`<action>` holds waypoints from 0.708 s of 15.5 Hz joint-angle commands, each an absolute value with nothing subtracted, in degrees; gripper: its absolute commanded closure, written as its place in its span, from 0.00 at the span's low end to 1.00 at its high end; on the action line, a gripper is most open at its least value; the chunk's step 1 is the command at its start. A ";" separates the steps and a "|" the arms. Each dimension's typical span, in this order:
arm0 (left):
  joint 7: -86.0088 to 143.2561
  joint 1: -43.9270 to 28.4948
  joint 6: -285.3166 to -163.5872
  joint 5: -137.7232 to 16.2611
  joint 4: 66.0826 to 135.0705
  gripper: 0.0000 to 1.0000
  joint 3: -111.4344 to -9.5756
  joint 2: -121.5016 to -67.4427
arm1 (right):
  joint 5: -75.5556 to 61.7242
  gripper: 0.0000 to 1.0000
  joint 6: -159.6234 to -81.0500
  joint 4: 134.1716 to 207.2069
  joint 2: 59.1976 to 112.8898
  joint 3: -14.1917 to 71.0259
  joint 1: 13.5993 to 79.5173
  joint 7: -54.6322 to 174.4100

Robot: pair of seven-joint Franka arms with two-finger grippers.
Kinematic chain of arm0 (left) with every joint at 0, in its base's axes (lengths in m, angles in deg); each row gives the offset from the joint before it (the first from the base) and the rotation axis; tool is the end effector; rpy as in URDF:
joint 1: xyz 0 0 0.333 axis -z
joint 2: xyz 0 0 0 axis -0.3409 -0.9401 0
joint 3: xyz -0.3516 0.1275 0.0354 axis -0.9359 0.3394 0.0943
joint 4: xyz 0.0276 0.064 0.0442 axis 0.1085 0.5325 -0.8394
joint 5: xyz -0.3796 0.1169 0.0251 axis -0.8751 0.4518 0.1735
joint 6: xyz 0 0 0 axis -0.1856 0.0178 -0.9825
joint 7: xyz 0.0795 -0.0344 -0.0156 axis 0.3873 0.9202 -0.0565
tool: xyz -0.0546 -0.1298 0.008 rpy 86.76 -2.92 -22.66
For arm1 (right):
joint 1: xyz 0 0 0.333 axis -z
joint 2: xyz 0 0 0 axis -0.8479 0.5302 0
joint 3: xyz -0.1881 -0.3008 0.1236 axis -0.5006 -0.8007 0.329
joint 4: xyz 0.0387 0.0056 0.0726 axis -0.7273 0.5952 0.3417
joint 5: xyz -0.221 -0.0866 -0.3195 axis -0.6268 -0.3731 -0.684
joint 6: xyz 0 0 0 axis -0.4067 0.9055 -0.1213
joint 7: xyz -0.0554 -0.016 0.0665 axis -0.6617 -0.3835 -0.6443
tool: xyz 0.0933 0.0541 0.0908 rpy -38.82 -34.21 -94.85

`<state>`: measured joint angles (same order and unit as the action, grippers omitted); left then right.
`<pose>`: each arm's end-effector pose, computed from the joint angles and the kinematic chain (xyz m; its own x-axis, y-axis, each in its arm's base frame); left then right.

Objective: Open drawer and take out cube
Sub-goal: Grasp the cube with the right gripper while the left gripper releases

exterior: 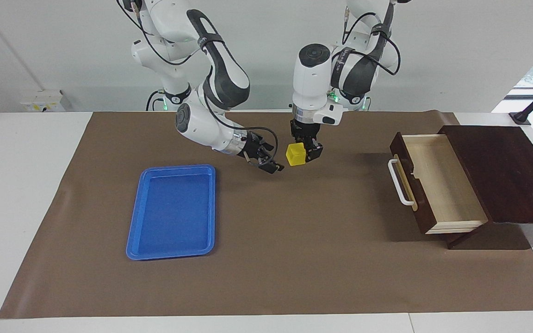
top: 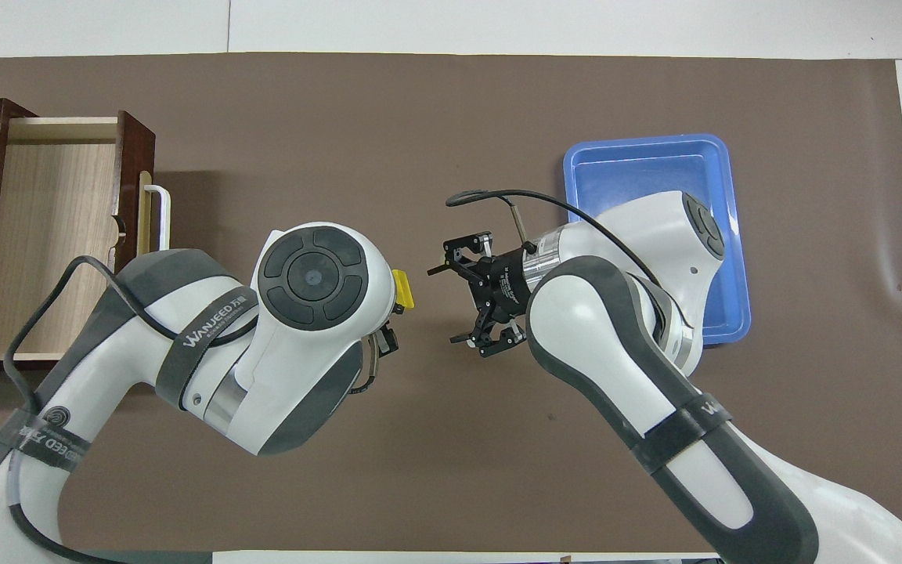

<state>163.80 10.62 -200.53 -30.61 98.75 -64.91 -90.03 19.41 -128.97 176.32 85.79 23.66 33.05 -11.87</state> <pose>0.4794 -0.3616 0.4863 -0.3542 0.9351 0.0090 0.9330 0.3527 0.0711 0.5572 0.3457 0.4105 0.2815 -0.6415 -0.7136 -0.9539 -0.2677 -0.1357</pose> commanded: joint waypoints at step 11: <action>164.18 11.88 -203.67 -31.46 101.33 1.00 -64.07 -89.42 | 24.81 0.00 -132.28 174.86 87.49 24.03 29.59 -12.53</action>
<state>163.83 10.83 -202.45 -30.61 100.26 -64.96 -90.05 23.82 -130.49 174.39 87.09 23.88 29.71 -12.51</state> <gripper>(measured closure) 0.441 0.000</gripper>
